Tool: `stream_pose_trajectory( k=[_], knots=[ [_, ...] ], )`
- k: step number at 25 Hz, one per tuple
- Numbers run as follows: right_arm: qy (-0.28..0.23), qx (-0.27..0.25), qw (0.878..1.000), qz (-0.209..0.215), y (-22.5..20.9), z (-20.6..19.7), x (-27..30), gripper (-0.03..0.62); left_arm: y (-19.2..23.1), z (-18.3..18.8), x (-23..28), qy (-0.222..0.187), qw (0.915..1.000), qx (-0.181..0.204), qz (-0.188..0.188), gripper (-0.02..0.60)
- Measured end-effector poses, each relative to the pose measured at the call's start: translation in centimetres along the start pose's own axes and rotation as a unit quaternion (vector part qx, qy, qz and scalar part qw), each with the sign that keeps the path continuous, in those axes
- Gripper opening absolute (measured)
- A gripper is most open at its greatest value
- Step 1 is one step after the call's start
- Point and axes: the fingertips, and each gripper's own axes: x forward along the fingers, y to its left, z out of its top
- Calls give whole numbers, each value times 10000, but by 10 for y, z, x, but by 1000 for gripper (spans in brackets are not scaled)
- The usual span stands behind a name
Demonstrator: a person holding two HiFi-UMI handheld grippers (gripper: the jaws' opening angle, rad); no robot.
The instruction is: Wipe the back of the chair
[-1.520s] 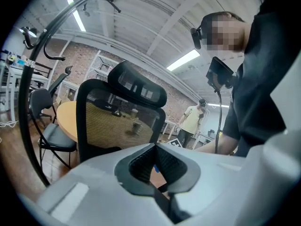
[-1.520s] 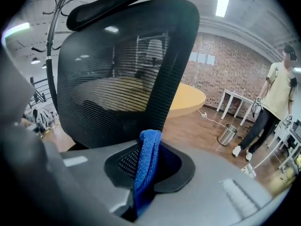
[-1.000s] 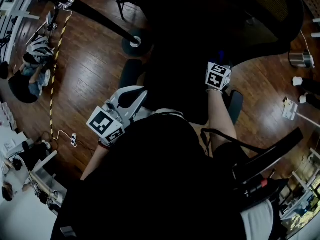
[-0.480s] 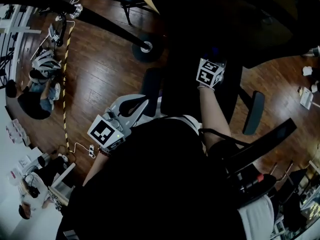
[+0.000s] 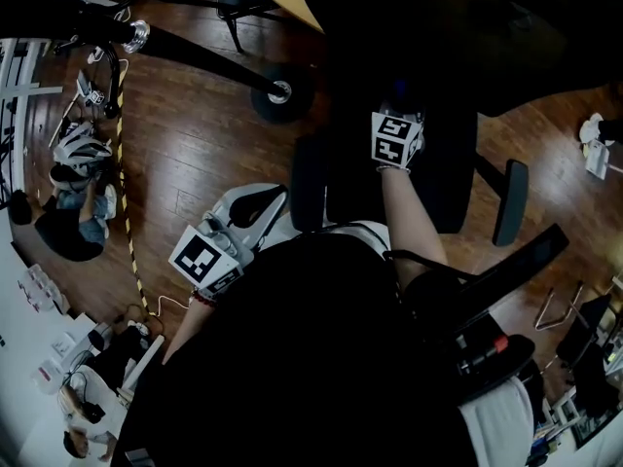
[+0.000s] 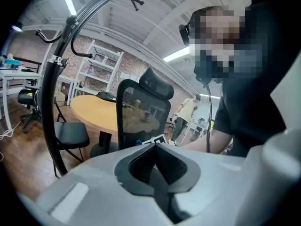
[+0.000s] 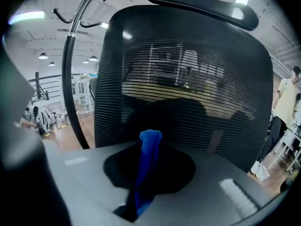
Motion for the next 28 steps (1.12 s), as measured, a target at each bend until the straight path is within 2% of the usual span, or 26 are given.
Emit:
stream_pose_trajectory(
  k=[3,8,11,13,15,17,18,21,25,28],
  knots=[
    [-55,-216,9990,386,30,3,1,38,2,-4,-5,15,10000,-4,-6,6],
    [-34,-360,9964,770,78,6,4,38,-4,-8,-12,-39,9999,-78,113,6],
    [-23,-215,9942,1056,93,8,4,38,-15,-6,-12,-171,9995,-139,233,6],
    [5,-139,9896,1434,103,8,2,38,-23,-8,-14,-222,9991,-159,331,6],
    [-141,-411,9739,2226,131,14,-7,38,-31,-10,-16,-271,9984,-189,469,6],
    [-478,-810,9489,3011,160,33,-28,38,-40,-10,-18,-384,9972,-212,612,6],
    [-643,-883,9387,3270,166,45,-43,38,-46,-9,-19,-467,9964,-219,676,6],
    [-1033,-638,9254,3590,144,77,-97,38,-73,-3,-19,-769,9935,-210,814,6],
    [-1553,-677,9128,3717,62,110,-185,37,-127,16,2,-1341,9877,-182,779,6],
    [-1700,-659,9165,3561,-20,108,-253,38,-164,15,24,-1429,9874,-119,673,6]
  ],
)
